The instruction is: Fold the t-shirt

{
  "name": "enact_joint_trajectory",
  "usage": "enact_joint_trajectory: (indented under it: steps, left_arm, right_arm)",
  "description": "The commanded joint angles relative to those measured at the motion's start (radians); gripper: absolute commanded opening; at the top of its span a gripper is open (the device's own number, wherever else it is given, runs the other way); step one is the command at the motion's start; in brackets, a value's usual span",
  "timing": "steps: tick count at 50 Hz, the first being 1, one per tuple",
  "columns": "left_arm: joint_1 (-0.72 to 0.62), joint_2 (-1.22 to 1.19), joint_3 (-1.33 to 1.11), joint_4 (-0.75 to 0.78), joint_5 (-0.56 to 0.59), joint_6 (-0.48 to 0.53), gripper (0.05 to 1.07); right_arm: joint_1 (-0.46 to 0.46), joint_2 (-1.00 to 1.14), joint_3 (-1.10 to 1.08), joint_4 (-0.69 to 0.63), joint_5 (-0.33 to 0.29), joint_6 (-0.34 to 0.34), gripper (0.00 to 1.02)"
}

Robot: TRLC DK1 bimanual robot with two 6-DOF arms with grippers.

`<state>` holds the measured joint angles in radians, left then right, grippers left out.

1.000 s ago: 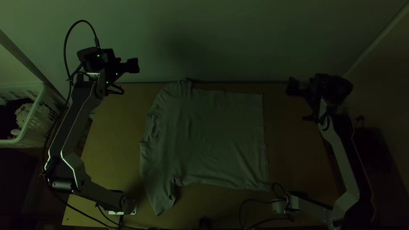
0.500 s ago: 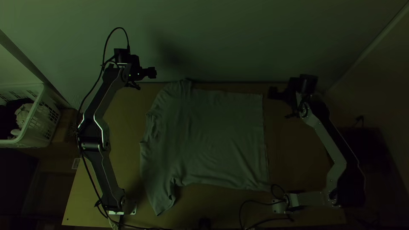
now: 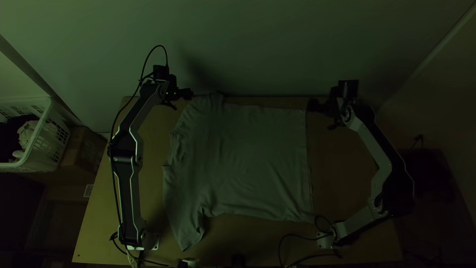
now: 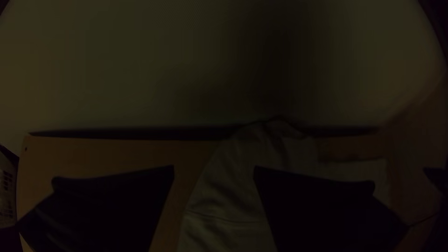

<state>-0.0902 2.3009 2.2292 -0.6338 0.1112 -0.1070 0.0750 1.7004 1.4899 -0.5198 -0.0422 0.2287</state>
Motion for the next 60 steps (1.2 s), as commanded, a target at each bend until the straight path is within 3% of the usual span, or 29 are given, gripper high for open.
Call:
enact_joint_trajectory:
  steps: [1, 28, 34, 40, 45, 55, 60]
  left_arm:
    - [-0.02, 0.043, 0.035, 0.014, -0.027, 0.027, 0.87]
    - [-0.039, 0.169, 0.056, 0.039, -0.102, 0.073, 0.86]
    - [-0.039, 0.181, 0.056, 0.02, -0.104, 0.07, 0.56]
    - [-0.036, 0.192, 0.055, 0.002, -0.104, 0.069, 0.5]
    - [-0.029, 0.192, 0.055, 0.006, -0.102, 0.053, 0.09]
    - [-0.026, 0.158, 0.053, 0.0, -0.102, 0.041, 0.08]
    - [-0.026, 0.138, 0.053, -0.003, -0.102, 0.04, 0.08]
  right_arm:
    - [-0.011, 0.041, 0.061, -0.029, -0.002, 0.017, 0.99]
    - [-0.053, 0.091, 0.107, -0.051, -0.002, 0.017, 0.99]
    - [-0.06, 0.104, 0.119, -0.052, -0.002, 0.017, 0.99]
    - [-0.063, 0.143, 0.168, -0.092, -0.002, 0.02, 0.99]
    - [-0.063, 0.186, 0.217, -0.138, -0.001, 0.027, 0.99]
    - [-0.064, 0.289, 0.317, -0.232, -0.002, 0.044, 0.98]
    - [-0.063, 0.327, 0.354, -0.249, -0.002, 0.049, 0.92]
